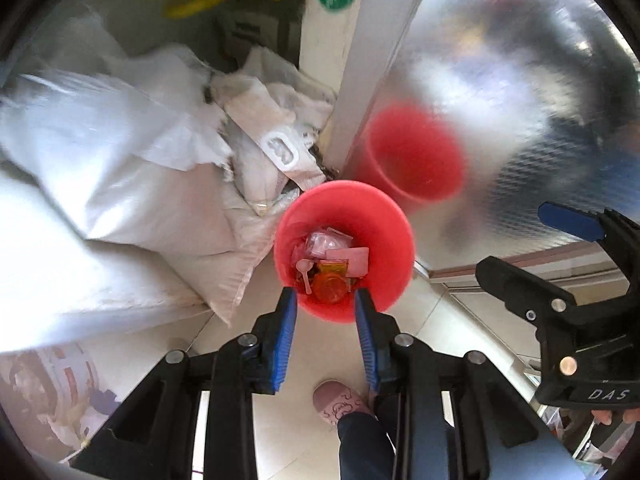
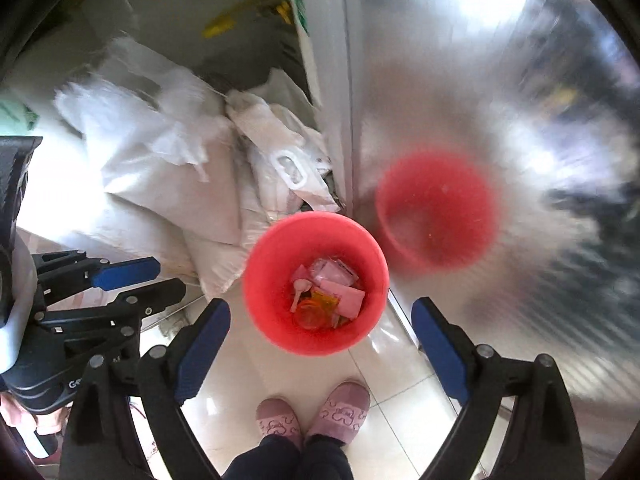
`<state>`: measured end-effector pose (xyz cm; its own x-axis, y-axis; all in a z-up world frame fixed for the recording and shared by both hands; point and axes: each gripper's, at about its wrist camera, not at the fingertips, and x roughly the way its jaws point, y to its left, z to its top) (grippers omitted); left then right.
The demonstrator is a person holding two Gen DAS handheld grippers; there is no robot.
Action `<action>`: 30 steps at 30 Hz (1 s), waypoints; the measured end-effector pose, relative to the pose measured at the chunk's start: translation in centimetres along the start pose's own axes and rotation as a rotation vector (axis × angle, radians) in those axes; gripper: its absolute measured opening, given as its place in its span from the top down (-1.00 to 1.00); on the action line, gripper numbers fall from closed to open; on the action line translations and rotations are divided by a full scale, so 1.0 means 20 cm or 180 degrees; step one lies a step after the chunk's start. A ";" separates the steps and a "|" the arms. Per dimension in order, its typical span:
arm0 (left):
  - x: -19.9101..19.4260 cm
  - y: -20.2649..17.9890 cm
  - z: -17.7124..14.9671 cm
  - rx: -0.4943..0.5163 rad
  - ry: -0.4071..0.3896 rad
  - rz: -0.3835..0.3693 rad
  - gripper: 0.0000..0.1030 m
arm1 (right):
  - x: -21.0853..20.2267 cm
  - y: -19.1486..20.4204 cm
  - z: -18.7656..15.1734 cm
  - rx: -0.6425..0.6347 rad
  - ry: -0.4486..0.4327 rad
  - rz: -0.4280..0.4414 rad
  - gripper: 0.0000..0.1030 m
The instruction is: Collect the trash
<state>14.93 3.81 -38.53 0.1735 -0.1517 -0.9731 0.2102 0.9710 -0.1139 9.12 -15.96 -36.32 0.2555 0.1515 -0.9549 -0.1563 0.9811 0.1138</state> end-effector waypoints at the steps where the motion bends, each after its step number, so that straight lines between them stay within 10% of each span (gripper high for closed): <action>1: -0.08 0.00 -0.02 -0.0004 -0.0034 0.0022 0.46 | -0.07 0.02 0.00 0.0002 -0.0034 -0.0007 -0.78; 18: -1.51 -0.15 -0.15 -0.0182 -0.0746 0.0015 -0.64 | -1.45 0.31 -0.04 -0.0118 -0.0677 -0.0240 -0.89; 30: -2.11 -0.39 -0.12 0.0075 -0.1368 0.0108 -0.67 | -2.05 0.26 -0.06 -0.0017 -0.1373 -0.0838 -0.93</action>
<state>3.73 3.14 2.95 0.5646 -0.1877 -0.8037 0.2185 0.9731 -0.0737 -3.32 -17.14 3.03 0.6577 -0.0640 -0.7506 -0.0382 0.9923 -0.1181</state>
